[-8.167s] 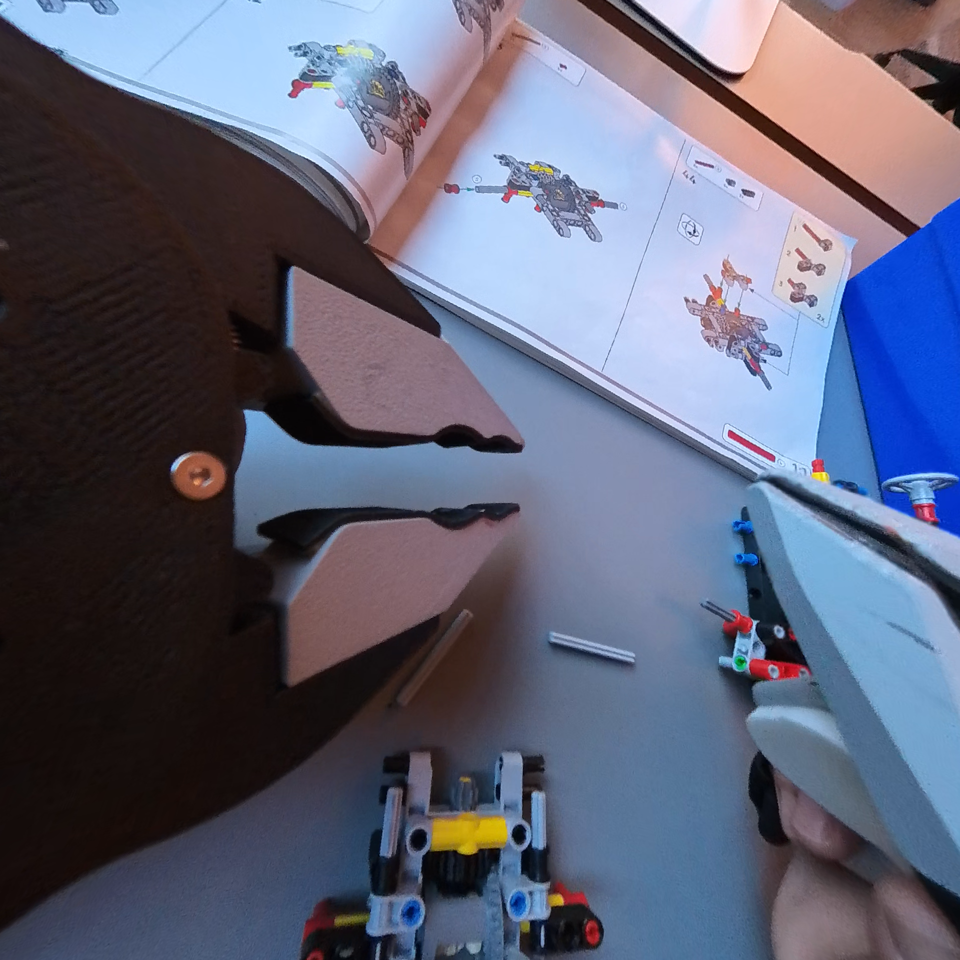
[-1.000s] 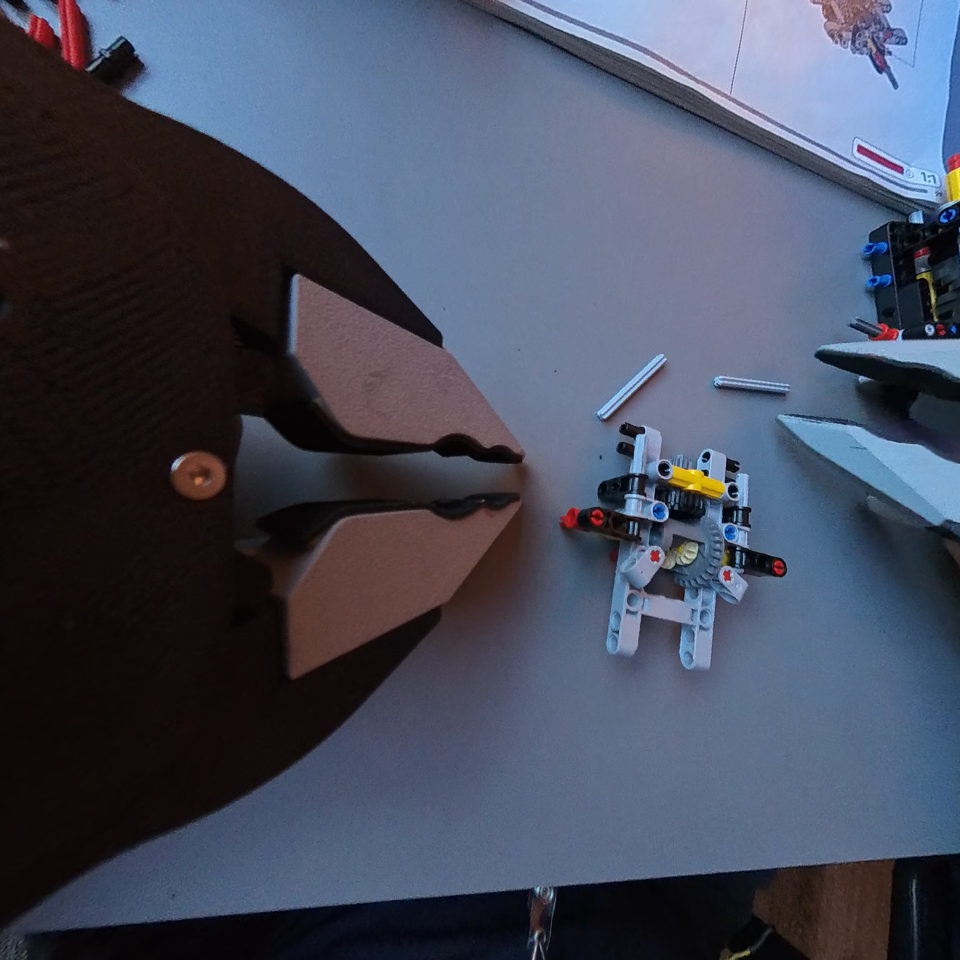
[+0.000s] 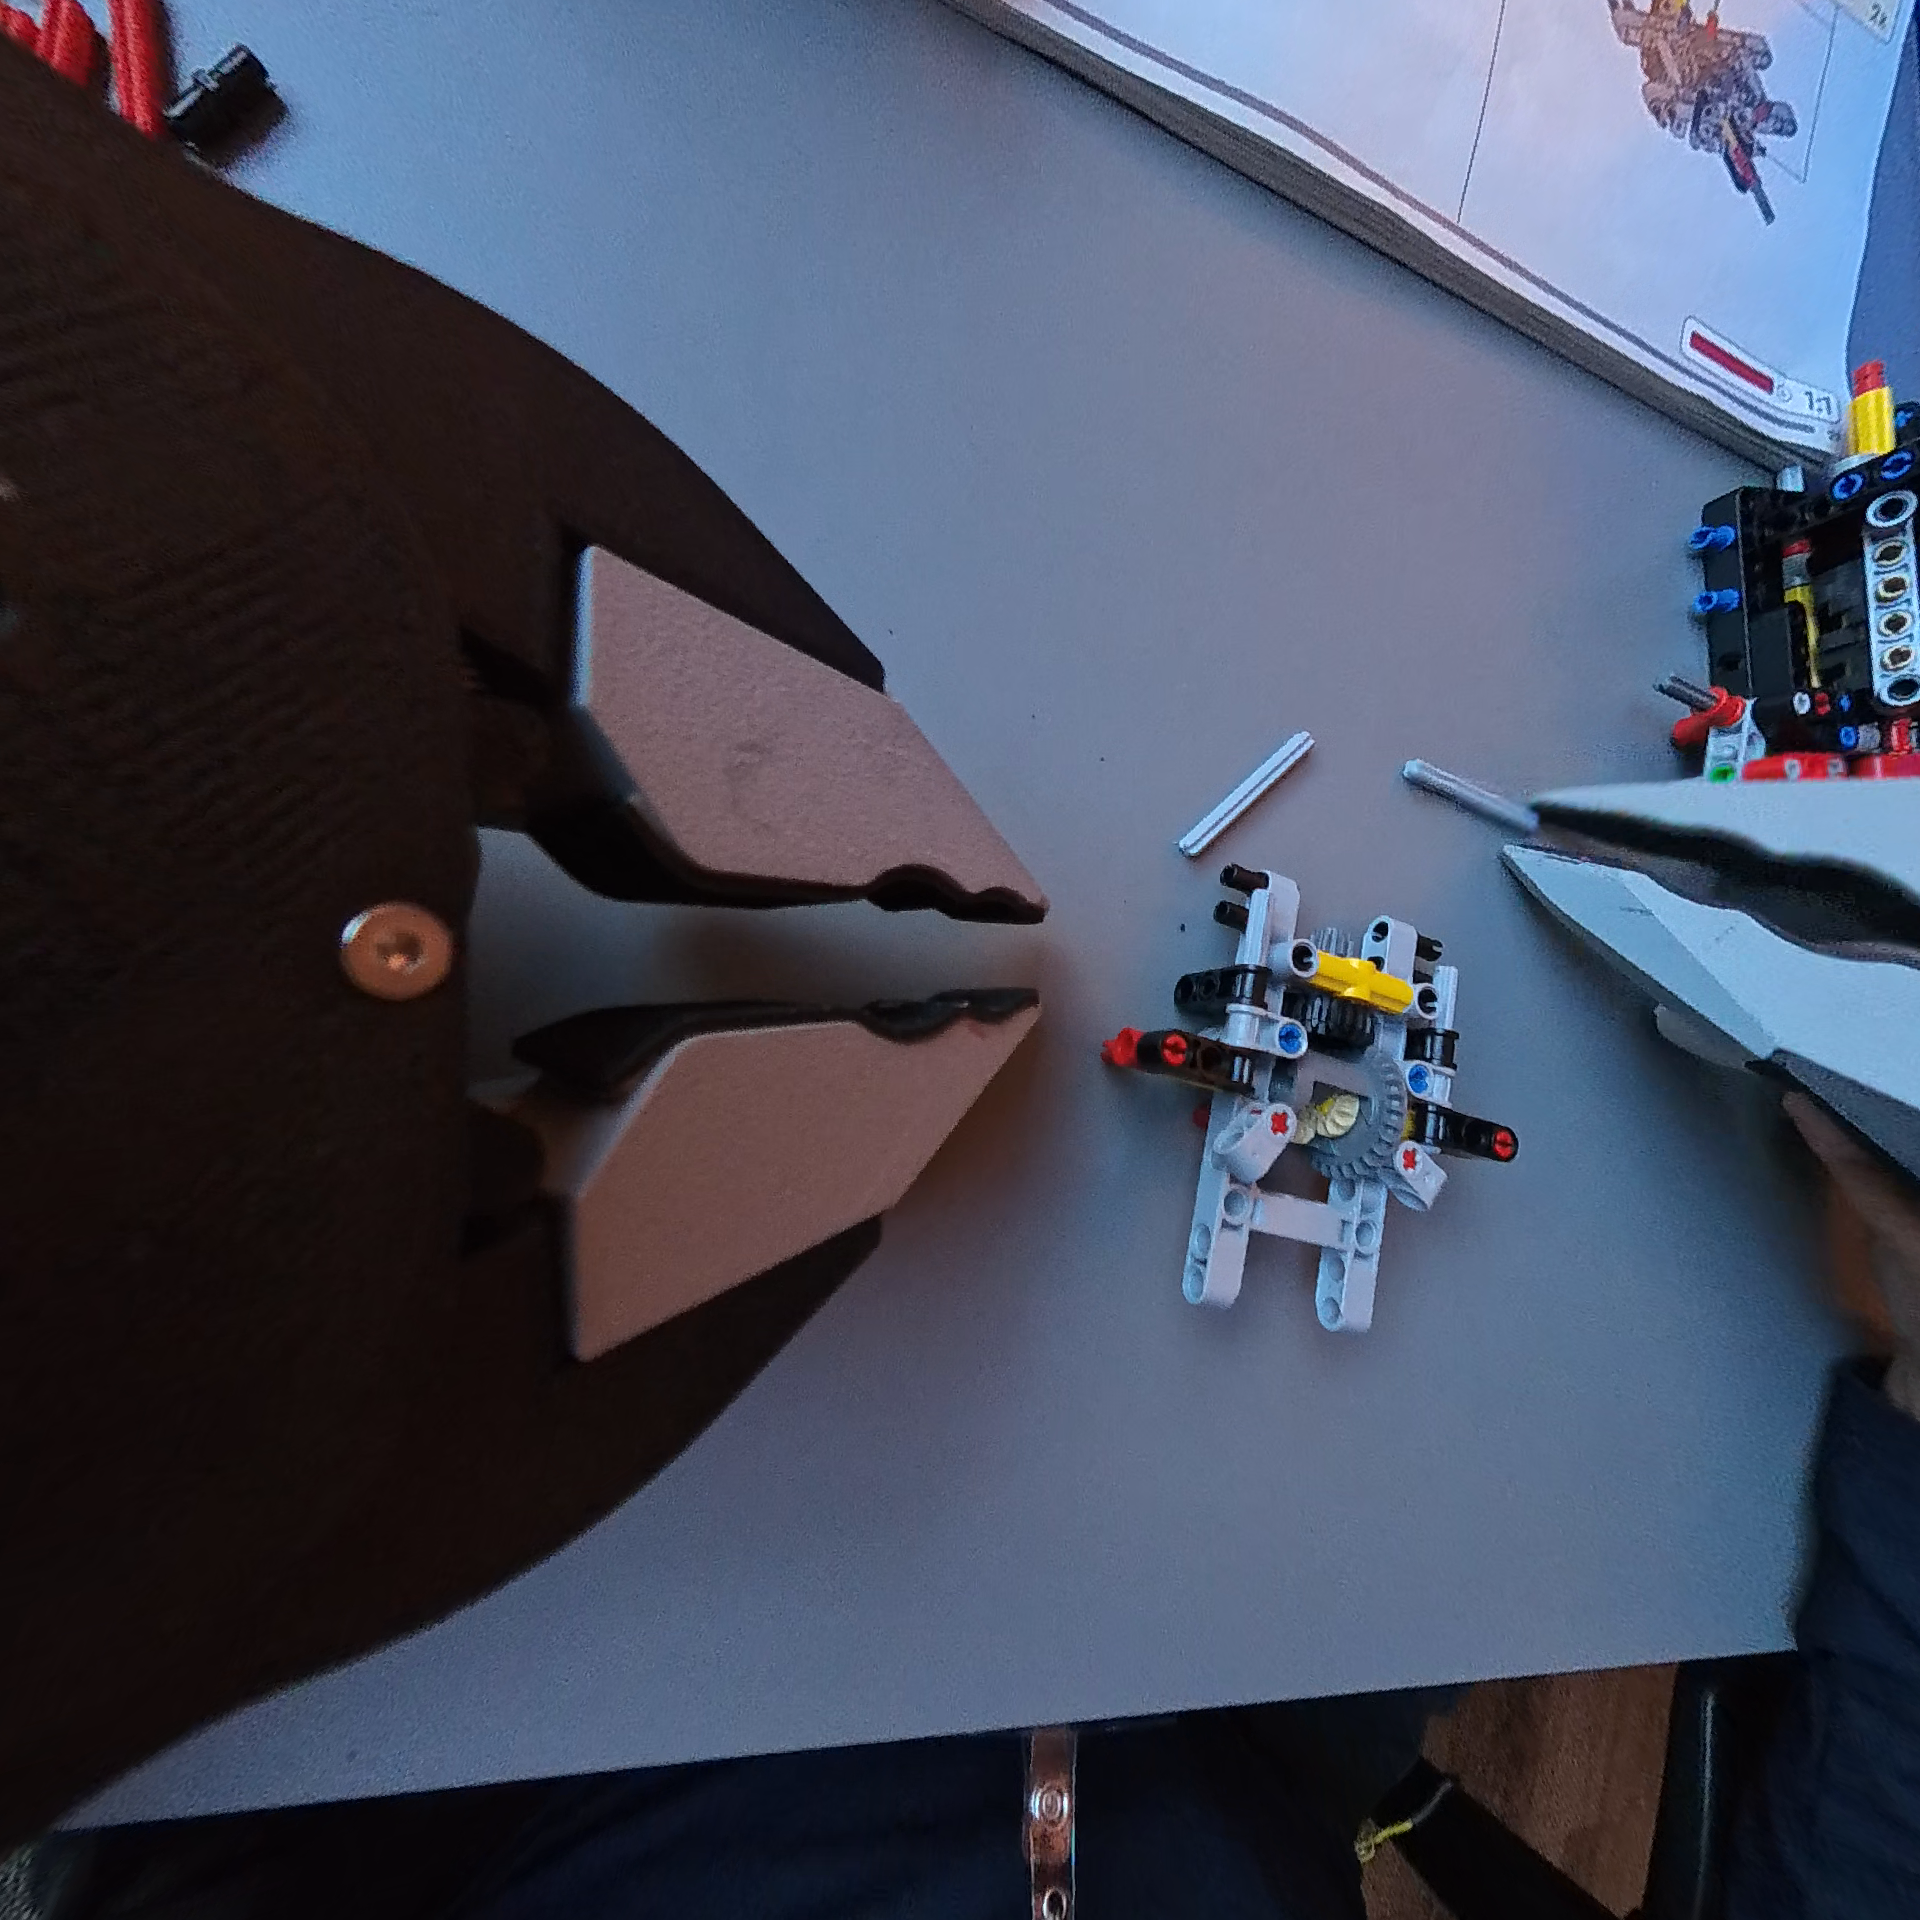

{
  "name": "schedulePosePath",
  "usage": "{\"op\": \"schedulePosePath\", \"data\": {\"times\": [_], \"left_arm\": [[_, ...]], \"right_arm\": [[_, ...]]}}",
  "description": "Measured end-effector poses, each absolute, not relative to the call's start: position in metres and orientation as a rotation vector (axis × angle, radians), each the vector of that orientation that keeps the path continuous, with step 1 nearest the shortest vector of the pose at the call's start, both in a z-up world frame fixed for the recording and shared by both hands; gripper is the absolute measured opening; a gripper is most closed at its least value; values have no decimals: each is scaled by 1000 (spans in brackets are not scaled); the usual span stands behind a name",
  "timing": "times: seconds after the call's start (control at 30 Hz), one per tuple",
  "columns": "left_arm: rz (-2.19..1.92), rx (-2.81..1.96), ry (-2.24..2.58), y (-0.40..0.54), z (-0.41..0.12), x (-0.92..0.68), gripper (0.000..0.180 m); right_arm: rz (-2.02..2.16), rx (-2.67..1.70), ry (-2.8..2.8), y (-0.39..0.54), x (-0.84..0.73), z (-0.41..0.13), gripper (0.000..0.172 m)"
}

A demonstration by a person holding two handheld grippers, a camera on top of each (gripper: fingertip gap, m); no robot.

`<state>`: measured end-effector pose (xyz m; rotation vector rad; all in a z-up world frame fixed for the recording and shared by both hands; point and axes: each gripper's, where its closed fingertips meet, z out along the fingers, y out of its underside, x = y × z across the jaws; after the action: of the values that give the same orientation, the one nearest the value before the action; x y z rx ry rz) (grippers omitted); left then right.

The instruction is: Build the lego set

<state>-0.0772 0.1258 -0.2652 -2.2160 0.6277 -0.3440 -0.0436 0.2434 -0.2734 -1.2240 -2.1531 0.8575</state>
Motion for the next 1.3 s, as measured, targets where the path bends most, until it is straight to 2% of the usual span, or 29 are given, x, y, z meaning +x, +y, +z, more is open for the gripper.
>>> {"op": "schedulePosePath", "data": {"times": [0.03, 0.07, 0.5, 0.73, 1.13, 1.3], "left_arm": [[-345, -2216, 627, 126, -265, -77, 10], [-345, -2216, 627, 126, -265, -77, 10], [-345, -2221, 630, 126, -266, -77, 11], [-345, -2225, 629, 126, -267, -77, 11], [-347, -2230, 632, 125, -267, -77, 11], [-353, -2233, 629, 125, -268, -77, 11]], "right_arm": [[863, -1208, -2172, 241, -42, -274, 1], [857, -1192, -2177, 240, -40, -274, 1], [837, -1171, -2158, 240, -39, -272, 10], [867, -1163, -2194, 236, -38, -274, 1], [865, -1169, -2185, 237, -39, -274, 5], [865, -1160, -2195, 236, -38, -274, 1]]}}
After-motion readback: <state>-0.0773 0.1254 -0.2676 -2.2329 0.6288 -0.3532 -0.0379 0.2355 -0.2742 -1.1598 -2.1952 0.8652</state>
